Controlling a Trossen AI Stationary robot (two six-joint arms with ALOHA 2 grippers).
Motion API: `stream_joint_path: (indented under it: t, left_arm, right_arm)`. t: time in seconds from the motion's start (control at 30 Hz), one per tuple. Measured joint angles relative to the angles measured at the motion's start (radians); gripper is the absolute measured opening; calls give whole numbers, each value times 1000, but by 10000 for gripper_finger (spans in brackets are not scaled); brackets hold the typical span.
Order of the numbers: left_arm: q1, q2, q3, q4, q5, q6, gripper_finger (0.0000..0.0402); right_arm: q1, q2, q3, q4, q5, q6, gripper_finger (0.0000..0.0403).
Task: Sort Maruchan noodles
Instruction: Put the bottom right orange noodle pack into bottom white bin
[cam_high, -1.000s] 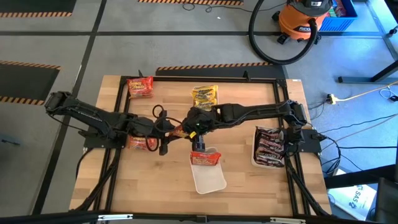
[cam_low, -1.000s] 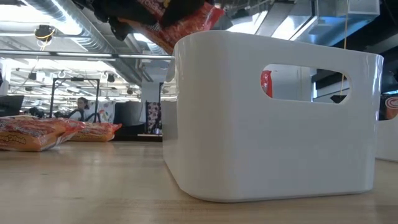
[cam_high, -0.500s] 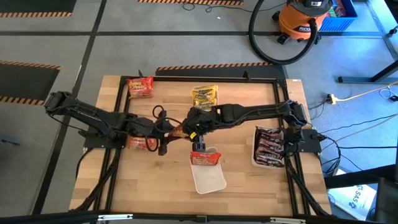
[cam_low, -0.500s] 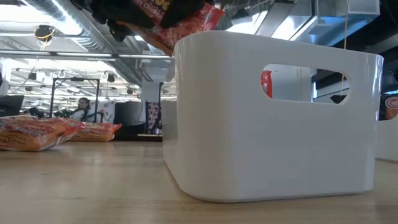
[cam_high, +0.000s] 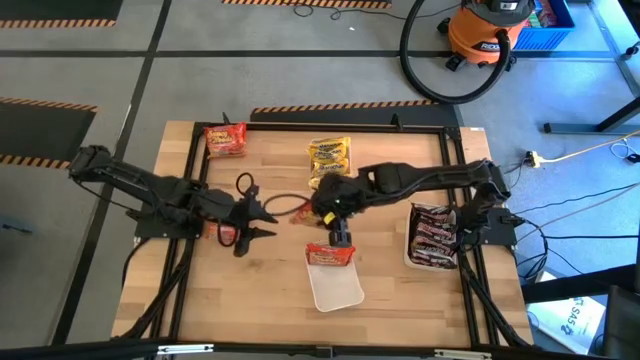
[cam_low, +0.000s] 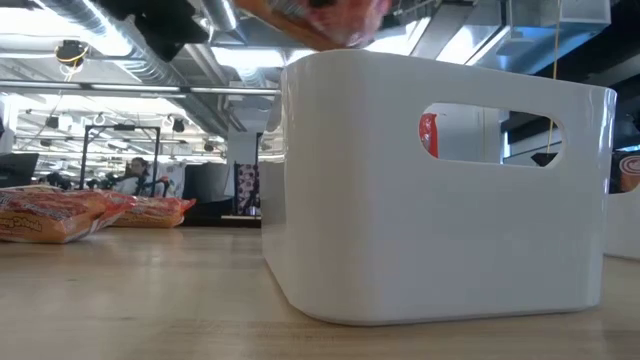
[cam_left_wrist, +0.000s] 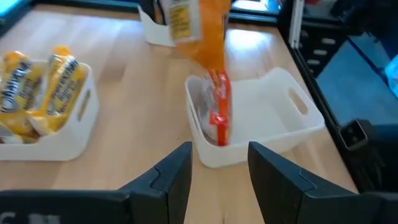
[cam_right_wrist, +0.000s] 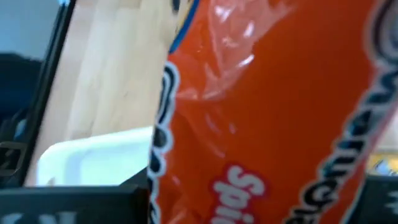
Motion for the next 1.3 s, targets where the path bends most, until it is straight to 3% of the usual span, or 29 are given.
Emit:
stream_joint_path:
  t: [0.27,0.53,0.8,1.0,1.3]
  left_arm:
    - [-67,52,0,3,-49,-32,149]
    - [-101,99,-2,10,-90,-87,149]
    - [-126,113,-2,35,-109,-110,149]
    - [-142,113,-2,38,-110,-122,149]
    - [-144,113,-2,42,-110,-122,149]
  right_arm:
    - [128,17,-1,-66,-66,19,126]
    - [235,71,-3,-54,-58,88,131]
    - [245,164,-3,-59,-44,116,134]
    - [244,225,-3,-112,45,117,128]
    - [231,283,-2,-132,49,119,131]
